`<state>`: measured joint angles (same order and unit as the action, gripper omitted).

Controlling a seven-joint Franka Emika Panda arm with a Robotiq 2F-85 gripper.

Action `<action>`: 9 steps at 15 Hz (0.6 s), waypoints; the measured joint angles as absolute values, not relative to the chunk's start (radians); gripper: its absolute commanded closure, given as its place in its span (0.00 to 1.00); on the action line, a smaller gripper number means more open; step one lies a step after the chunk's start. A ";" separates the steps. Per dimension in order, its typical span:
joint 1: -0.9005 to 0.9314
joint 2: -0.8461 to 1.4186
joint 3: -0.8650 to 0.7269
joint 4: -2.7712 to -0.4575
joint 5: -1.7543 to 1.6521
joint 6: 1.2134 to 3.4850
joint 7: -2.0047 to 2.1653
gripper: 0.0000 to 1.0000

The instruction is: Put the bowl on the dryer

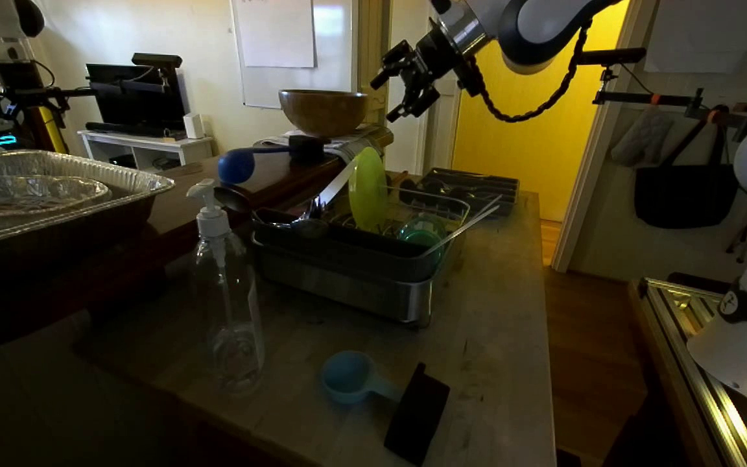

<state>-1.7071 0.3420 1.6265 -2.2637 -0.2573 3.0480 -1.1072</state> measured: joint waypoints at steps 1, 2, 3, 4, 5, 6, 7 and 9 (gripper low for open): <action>-1.730 0.343 1.647 -2.258 -0.266 3.009 -1.099 0.00; -1.751 0.343 1.665 -2.252 -0.277 2.976 -1.087 0.00; -1.771 0.343 1.682 -2.249 -0.289 2.948 -1.076 0.00; -1.791 0.343 1.698 -2.248 -0.302 2.930 -1.065 0.00; -1.811 0.343 1.716 -2.248 -0.319 2.916 -1.053 0.00; -1.833 0.343 1.735 -2.249 -0.345 2.913 -1.041 0.00; -1.835 0.344 1.736 -2.248 -0.357 2.913 -1.034 0.00; -1.826 0.348 1.727 -2.248 -0.366 2.914 -1.032 0.00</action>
<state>-1.8265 0.3480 1.7270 -2.2478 -0.3664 2.9135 -1.0316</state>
